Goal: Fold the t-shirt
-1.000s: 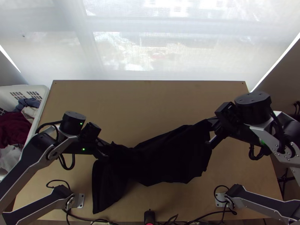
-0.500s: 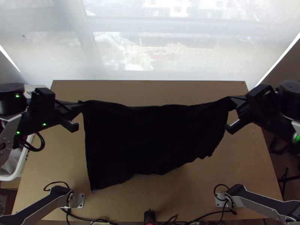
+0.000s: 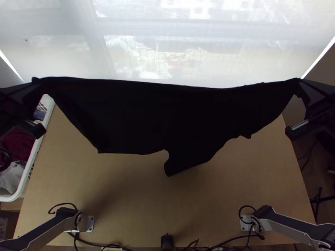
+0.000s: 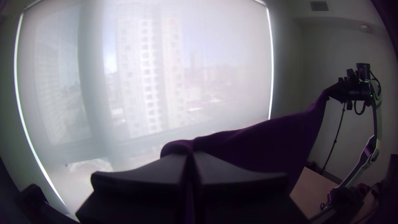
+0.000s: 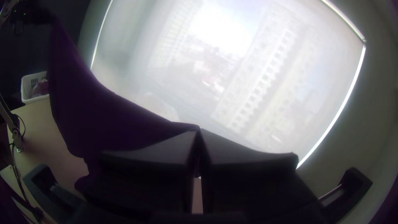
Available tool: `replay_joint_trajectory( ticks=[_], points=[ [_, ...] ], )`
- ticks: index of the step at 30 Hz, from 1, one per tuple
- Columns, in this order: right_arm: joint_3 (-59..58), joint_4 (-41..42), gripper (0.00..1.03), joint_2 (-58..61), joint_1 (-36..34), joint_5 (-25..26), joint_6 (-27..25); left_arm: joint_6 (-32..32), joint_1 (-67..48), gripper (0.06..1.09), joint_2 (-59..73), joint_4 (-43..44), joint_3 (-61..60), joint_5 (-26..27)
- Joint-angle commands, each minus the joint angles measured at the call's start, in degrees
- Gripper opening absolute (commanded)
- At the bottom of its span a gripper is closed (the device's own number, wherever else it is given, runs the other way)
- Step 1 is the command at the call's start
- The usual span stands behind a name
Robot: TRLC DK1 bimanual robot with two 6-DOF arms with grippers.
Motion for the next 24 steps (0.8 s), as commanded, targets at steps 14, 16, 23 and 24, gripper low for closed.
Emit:
replay_joint_trajectory(
  ticks=[14,16,23,24],
  points=[
    [3.83,11.35,0.02,-7.44,0.35,-0.97,-16.15,2.24,0.12,0.09,-4.12,3.18,10.06,-3.34],
    [2.69,8.45,0.02,-9.11,0.35,-1.85,-15.45,2.33,0.12,0.09,-5.09,1.15,10.06,-1.93],
    [-0.83,-2.27,0.02,-14.12,0.26,-3.78,-11.93,2.86,0.12,0.09,-7.55,-8.78,9.89,0.79],
    [-1.09,-3.68,0.02,-14.48,0.26,-4.04,-11.05,2.77,0.12,0.09,-7.72,-10.62,9.45,1.58]
  ],
)
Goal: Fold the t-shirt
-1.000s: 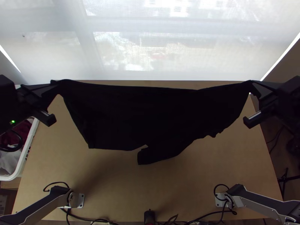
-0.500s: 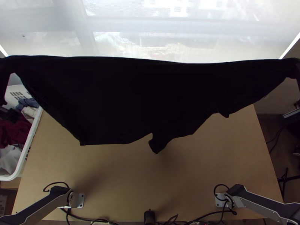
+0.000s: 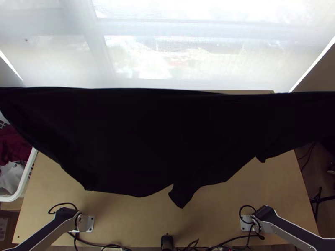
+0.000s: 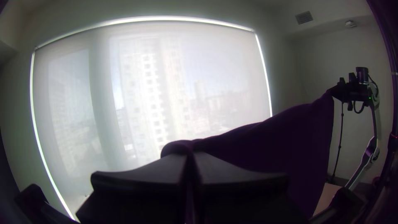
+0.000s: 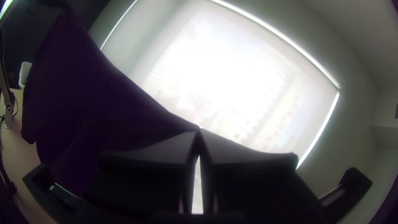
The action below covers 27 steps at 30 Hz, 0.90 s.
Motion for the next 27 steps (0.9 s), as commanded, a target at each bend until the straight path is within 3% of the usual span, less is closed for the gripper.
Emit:
replay_joint_trajectory(
  ticks=[1,10,19,27],
  points=[
    [-2.73,-9.00,0.02,-3.83,-0.06,-1.95,4.03,-0.16,0.08,0.09,-2.08,-9.93,-0.94,4.17],
    [-20.93,-5.57,0.02,-7.26,-0.06,-3.18,12.91,-3.33,-0.01,0.09,-7.36,-9.49,-27.57,8.74],
    [-49.14,16.05,0.02,-9.37,0.90,-3.18,14.14,-5.08,-0.27,0.09,-8.15,8.00,-52.88,8.56],
    [-58.02,31.34,0.03,-1.02,-1.56,-3.18,14.05,-5.79,1.04,0.09,-2.79,25.05,-64.48,7.51]
  ],
)
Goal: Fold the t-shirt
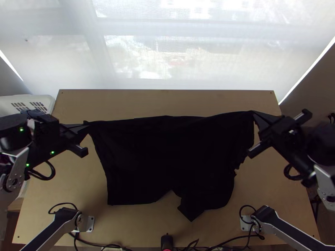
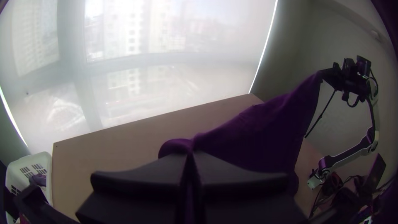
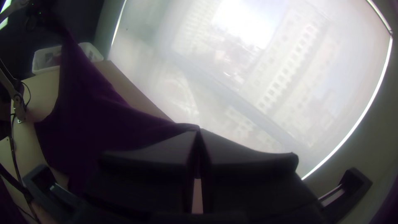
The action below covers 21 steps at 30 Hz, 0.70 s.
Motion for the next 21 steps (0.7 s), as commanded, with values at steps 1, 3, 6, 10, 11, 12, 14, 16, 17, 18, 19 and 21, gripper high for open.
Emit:
replay_joint_trajectory(
  ticks=[1,3,6,10,11,12,14,16,17,18,19,21],
  points=[
    [-9.04,12.71,0.03,6.83,-2.13,-0.25,0.28,-0.52,2.01,0.09,4.48,14.13,-11.70,-0.82],
    [-9.30,15.43,0.03,9.82,-3.62,-0.95,0.37,-1.05,3.33,0.09,6.67,17.91,-12.85,-0.82],
    [-9.30,18.60,0.03,14.22,-5.20,-1.66,0.11,-1.22,4.12,0.09,10.45,21.95,-13.37,-1.96],
    [-8.60,22.55,0.03,20.11,-7.58,-2.97,-0.68,-1.93,5.88,0.09,15.64,27.66,-13.81,-2.76],
    [-8.16,23.52,0.02,21.69,-8.02,-3.15,-0.68,-2.01,6.05,0.09,16.96,28.63,-13.81,-3.20],
    [-7.72,24.22,0.03,23.18,-8.54,-3.41,-0.68,-2.01,6.14,0.09,18.10,29.77,-13.99,-3.55],
    [-6.58,25.63,0.03,26.35,-9.51,-3.85,-0.68,-2.54,6.40,0.09,20.65,31.80,-14.16,-3.90],
    [-5.79,27.12,0.03,29.16,-10.30,-4.20,-0.60,-2.45,6.58,0.09,23.11,33.55,-14.34,-4.34],
    [-5.26,27.56,0.03,30.56,-10.65,-4.73,-0.68,-2.45,6.58,0.09,24.25,34.52,-14.43,-4.78],
    [-4.82,27.91,0.03,31.97,-11.09,-5.08,-0.86,-2.45,6.58,0.09,25.57,35.49,-14.34,-5.04],
    [-4.47,28.53,0.03,33.55,-11.80,-5.52,-1.21,-2.45,6.76,0.09,26.98,36.37,-14.16,-5.22],
    [-3.50,29.58,0.03,36.37,-13.29,-6.40,-1.83,-2.45,6.84,0.09,29.35,37.68,-13.64,-5.39]
  ],
)
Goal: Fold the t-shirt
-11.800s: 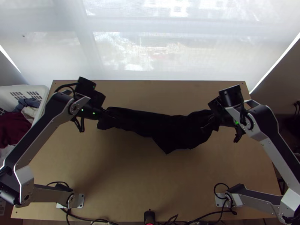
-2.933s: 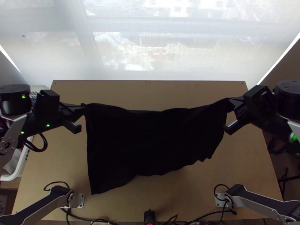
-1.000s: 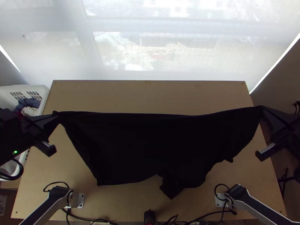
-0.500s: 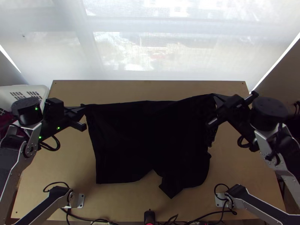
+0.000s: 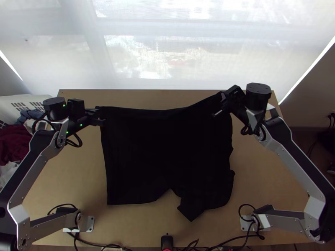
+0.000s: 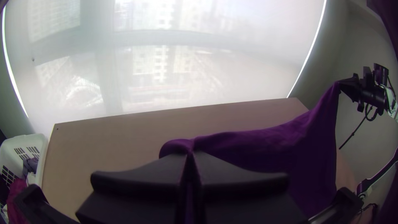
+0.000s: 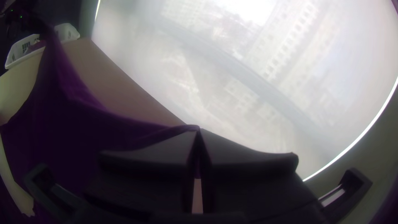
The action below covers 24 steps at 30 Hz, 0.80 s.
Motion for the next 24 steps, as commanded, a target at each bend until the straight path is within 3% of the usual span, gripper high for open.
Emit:
replay_joint_trajectory(
  ticks=[1,8,24],
  points=[
    [3.02,4.47,0.03,10.91,-4.57,-2.80,-1.52,-0.16,0.81,0.09,9.29,6.23,0.57,-1.61],
    [10.40,6.58,0.03,22.69,-8.79,-4.64,-1.43,-0.42,0.81,0.09,19.40,8.87,5.32,-3.46],
    [28.24,7.90,0.03,42.55,-9.41,-5.08,-2.31,-1.65,1.08,0.09,41.02,13.18,23.69,-6.80]
  ],
)
